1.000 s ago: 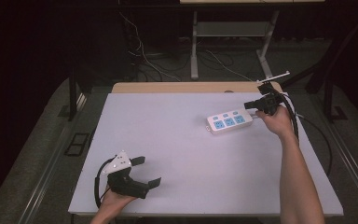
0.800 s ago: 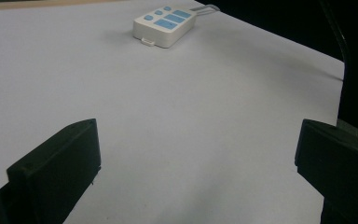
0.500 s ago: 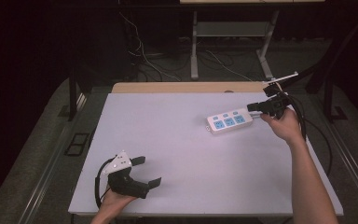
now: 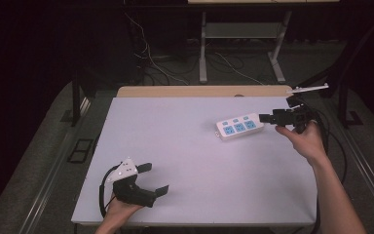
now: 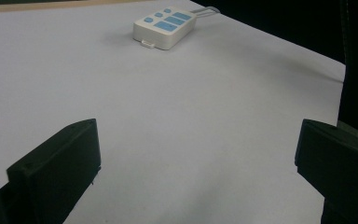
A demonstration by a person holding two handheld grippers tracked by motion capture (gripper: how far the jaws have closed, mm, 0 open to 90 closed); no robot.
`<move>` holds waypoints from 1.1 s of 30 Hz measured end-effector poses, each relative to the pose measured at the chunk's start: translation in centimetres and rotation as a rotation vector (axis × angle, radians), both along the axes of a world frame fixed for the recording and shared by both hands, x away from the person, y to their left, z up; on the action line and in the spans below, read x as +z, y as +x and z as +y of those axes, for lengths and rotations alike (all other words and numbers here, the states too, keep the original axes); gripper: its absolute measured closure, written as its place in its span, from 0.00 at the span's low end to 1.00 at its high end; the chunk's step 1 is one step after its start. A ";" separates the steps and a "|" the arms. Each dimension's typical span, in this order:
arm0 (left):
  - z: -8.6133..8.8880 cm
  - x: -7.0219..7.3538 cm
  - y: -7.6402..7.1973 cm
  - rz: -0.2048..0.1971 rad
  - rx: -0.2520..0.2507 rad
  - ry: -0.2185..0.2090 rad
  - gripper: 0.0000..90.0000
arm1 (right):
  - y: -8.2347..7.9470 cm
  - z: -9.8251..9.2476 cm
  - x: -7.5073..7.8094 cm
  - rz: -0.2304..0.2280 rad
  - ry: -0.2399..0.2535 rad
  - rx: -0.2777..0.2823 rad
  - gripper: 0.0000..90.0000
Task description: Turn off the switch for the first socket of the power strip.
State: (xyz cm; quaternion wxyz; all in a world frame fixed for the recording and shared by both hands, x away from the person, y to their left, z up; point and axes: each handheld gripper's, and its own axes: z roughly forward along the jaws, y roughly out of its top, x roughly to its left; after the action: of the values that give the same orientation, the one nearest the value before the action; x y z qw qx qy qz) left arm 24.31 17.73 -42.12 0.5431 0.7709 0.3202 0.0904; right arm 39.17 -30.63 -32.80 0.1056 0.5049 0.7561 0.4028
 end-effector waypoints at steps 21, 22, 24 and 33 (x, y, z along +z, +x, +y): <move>-0.1 0.0 0.0 0.000 0.000 0.006 0.00 | -6.8 -0.8 -1.9 -0.047 0.130 0.115 0.00; -0.1 0.0 0.0 0.001 0.000 0.007 0.00 | -7.0 -0.8 -2.1 -0.046 0.128 0.120 0.00; -0.1 0.0 0.0 0.001 0.000 0.006 0.00 | -7.6 -0.7 -2.6 -0.044 0.132 0.130 0.00; -0.2 -0.1 0.0 0.002 -0.002 0.007 0.00 | -10.1 -0.1 -4.3 -0.046 0.155 0.169 0.00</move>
State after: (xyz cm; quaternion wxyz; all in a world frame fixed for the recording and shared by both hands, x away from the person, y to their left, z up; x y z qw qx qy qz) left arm 24.27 17.56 -42.20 0.5401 0.7732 0.3198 0.0903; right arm 29.11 -30.77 -37.11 0.0492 0.4365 0.7600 0.4790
